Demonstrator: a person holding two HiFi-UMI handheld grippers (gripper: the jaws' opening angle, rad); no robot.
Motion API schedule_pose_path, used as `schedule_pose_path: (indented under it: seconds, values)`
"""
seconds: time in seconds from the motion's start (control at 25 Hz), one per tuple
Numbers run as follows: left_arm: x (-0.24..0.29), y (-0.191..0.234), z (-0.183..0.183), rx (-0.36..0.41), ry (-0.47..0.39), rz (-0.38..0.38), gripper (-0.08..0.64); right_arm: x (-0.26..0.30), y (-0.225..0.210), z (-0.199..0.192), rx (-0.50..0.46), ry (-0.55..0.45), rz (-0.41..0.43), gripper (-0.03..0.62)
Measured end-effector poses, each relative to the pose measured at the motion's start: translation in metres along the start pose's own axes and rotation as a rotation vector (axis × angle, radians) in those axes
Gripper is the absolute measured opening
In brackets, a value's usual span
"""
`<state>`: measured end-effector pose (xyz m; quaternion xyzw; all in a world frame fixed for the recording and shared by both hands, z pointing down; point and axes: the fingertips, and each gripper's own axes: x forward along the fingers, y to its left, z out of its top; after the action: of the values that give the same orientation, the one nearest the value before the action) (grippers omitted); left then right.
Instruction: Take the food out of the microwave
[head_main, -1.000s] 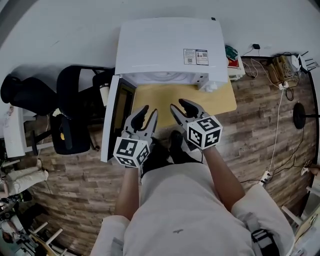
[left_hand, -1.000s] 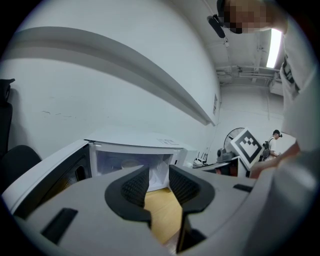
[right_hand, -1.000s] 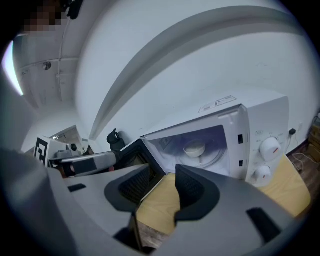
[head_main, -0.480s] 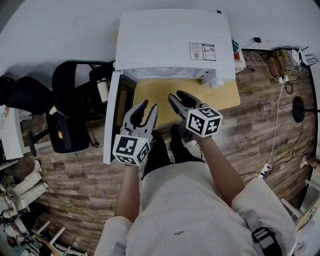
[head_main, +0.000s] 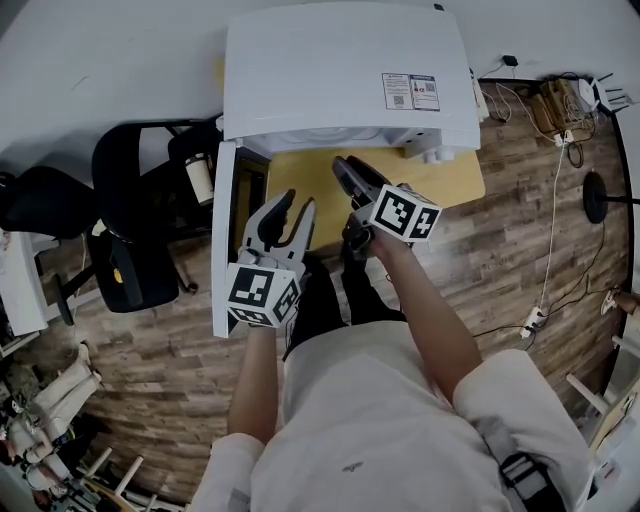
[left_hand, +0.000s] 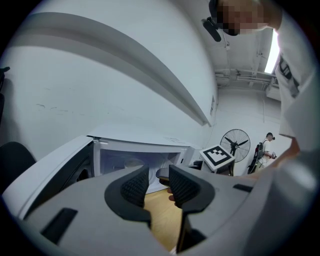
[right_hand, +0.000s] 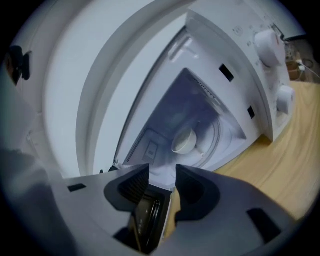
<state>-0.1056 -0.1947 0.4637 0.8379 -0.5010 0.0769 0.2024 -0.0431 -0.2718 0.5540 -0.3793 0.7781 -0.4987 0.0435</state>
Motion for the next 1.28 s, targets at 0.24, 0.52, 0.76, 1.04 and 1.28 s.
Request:
schedule_pose_path:
  seconds: [0.24, 0.52, 0.76, 1.04, 1.28]
  values:
    - [0.003, 0.003, 0.003, -0.001, 0.0, -0.024, 0.112, 0.025, -0.018, 0.01, 0.134, -0.086, -0.006, 0.157]
    - [0.008, 0.008, 0.004, -0.005, -0.006, -0.037, 0.114, 0.054, -0.039, 0.024, 0.254, -0.15, -0.003, 0.167]
    - [0.011, 0.01, 0.001, -0.008, -0.009, -0.038, 0.114, 0.071, -0.058, 0.032, 0.353, -0.176, -0.022, 0.18]
    - [0.01, 0.009, -0.004, -0.015, -0.008, -0.03, 0.114, 0.084, -0.07, 0.042, 0.429, -0.21, -0.017, 0.181]
    - [0.012, 0.012, -0.006, -0.023, -0.011, -0.019, 0.114, 0.096, -0.073, 0.044, 0.465, -0.214, -0.015, 0.175]
